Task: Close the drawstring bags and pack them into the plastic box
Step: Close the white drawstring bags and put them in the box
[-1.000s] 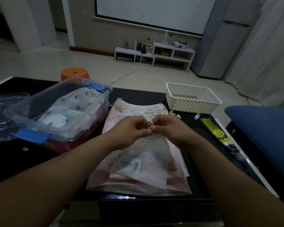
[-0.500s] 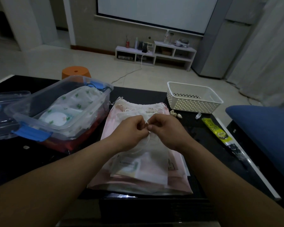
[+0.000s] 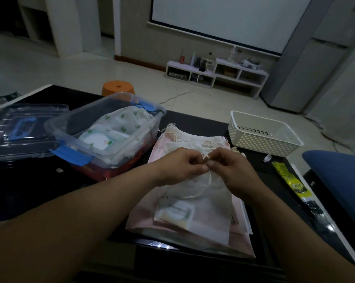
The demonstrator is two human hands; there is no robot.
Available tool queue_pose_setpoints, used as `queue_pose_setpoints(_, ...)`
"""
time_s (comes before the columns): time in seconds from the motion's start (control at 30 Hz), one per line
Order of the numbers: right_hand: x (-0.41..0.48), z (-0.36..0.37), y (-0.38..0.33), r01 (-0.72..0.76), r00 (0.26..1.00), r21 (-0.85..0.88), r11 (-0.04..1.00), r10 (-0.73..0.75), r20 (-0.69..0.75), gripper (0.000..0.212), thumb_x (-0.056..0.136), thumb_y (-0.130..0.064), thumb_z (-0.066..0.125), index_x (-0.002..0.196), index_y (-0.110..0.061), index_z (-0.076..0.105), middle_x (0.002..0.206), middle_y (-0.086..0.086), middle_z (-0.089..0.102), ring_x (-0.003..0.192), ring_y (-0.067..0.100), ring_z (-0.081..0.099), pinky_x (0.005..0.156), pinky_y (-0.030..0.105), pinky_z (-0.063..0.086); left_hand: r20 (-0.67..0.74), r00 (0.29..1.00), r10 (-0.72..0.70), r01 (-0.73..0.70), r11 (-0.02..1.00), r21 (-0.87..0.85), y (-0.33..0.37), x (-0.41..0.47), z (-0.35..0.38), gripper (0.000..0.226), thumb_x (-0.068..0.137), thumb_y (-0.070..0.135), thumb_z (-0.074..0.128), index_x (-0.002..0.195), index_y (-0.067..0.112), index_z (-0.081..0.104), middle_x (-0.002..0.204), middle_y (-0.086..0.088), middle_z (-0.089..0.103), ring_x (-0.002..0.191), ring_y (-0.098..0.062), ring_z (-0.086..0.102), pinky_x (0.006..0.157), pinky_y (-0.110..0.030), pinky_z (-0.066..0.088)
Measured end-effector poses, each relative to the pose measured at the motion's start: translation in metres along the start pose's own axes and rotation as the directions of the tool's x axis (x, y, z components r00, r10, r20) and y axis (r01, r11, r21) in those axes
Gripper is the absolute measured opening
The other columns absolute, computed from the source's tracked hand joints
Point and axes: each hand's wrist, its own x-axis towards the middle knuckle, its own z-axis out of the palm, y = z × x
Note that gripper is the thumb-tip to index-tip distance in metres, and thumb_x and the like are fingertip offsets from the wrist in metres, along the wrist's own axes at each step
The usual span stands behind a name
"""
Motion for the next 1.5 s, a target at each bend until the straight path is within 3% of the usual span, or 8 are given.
queue_pose_setpoints(0.3, 0.001, -0.002, 0.006, -0.146, 0.984, 0.321, 0.936, 0.171, -0.052, 0.006, 0.097, -0.01, 0.069, 0.096, -0.013, 0.075, 0.097, 0.007, 0.078, 0.095, 0.03, 0.073, 0.089, 0.046, 0.059, -0.094, 0.995, 0.026, -0.028, 0.999, -0.021, 0.002, -0.004, -0.002, 0.029, 0.104, 0.028, 0.06, 0.087, 0.005, 0.057, 0.073, 0.003, 0.052, 0.065, -0.009, 0.043, 0.061, -0.027, 0.039)
queue_pose_setpoints(0.57, 0.005, 0.004, 0.011, -0.264, 0.94, 0.351, 0.898, 0.321, -0.114, 0.012, 0.1, -0.015, 0.068, 0.09, -0.019, 0.072, 0.089, 0.011, 0.075, 0.077, 0.027, 0.065, 0.069, 0.042, 0.055, -0.22, 0.975, -0.042, 0.077, 0.985, 0.152, -0.007, -0.007, 0.0, 0.029, 0.106, 0.029, 0.055, 0.081, 0.015, 0.051, 0.073, 0.004, 0.051, 0.067, -0.012, 0.042, 0.066, -0.033, 0.037)
queue_pose_setpoints(0.73, 0.005, 0.005, 0.009, -0.238, 0.946, 0.313, 0.92, 0.292, -0.14, 0.009, 0.102, -0.014, 0.064, 0.097, -0.013, 0.071, 0.095, 0.016, 0.074, 0.08, 0.028, 0.067, 0.073, 0.047, 0.06, -0.084, 0.964, -0.254, 0.204, 0.901, -0.383, -0.001, -0.011, 0.006, 0.045, 0.103, 0.054, 0.054, 0.097, 0.011, 0.068, 0.09, -0.008, 0.074, 0.08, -0.021, 0.068, 0.068, -0.031, 0.054)
queue_pose_setpoints(0.97, 0.006, 0.006, 0.008, -0.165, 0.95, 0.424, 0.891, 0.26, -0.175, 0.01, 0.102, -0.008, 0.062, 0.101, -0.001, 0.07, 0.098, 0.02, 0.074, 0.083, 0.025, 0.066, 0.075, 0.042, 0.058, -0.213, 0.943, -0.255, 0.117, 0.854, -0.507, 0.007, -0.012, 0.008, 0.028, 0.104, 0.027, 0.063, 0.08, 0.015, 0.06, 0.072, -0.008, 0.064, 0.059, -0.02, 0.067, 0.061, -0.037, 0.06)
queue_pose_setpoints(1.1, 0.006, 0.007, 0.004, -0.19, 0.949, 0.524, 0.831, 0.292, -0.12, 0.017, 0.104, -0.014, 0.062, 0.11, -0.001, 0.071, 0.111, 0.026, 0.073, 0.104, 0.046, 0.07, 0.095, 0.063, 0.055, -0.338, 0.915, -0.218, 0.055, 0.901, -0.431, 0.012, -0.012, 0.006, 0.032, 0.105, 0.032, 0.061, 0.077, 0.015, 0.058, 0.072, -0.009, 0.05, 0.065, -0.022, 0.049, 0.06, -0.034, 0.045)
queue_pose_setpoints(1.33, 0.0, -0.007, -0.01, -0.35, 0.936, 0.356, 0.866, 0.31, 0.165, 0.035, 0.102, -0.033, 0.062, 0.11, -0.001, 0.072, 0.105, 0.02, 0.076, 0.095, 0.034, 0.075, 0.089, 0.052, 0.061, -0.478, 0.871, -0.118, 0.005, 0.973, -0.231, 0.038, -0.029, -0.012, 0.029, 0.105, 0.031, 0.058, 0.081, 0.015, 0.061, 0.053, -0.007, 0.06, 0.045, -0.023, 0.063, 0.046, -0.029, 0.051)
queue_pose_setpoints(1.43, 0.0, -0.007, -0.018, -0.274, 0.962, 0.463, 0.843, 0.238, 0.137, 0.046, 0.097, -0.03, 0.07, 0.115, 0.012, 0.065, 0.114, 0.041, 0.063, 0.097, 0.049, 0.068, 0.091, 0.059, 0.051, -0.534, 0.842, -0.069, -0.03, 0.984, -0.175, 0.053, -0.038, -0.024, 0.024, 0.104, 0.034, 0.059, 0.092, 0.015, 0.067, 0.071, -0.002, 0.067, 0.048, -0.009, 0.06, 0.051, -0.026, 0.049)
queue_pose_setpoints(1.5, -0.001, -0.003, -0.034, -0.275, 0.961, 0.507, 0.817, 0.248, 0.121, 0.039, 0.1, -0.03, 0.064, 0.121, 0.003, 0.069, 0.115, 0.032, 0.071, 0.107, 0.049, 0.07, 0.097, 0.057, 0.054, -0.539, 0.84, -0.07, -0.029, 0.985, -0.173, 0.069, -0.04, -0.036, 0.02, 0.103, 0.039, 0.06, 0.106, 0.021, 0.067, 0.091, 0.003, 0.07, 0.062, -0.004, 0.064, 0.055, -0.019, 0.05)
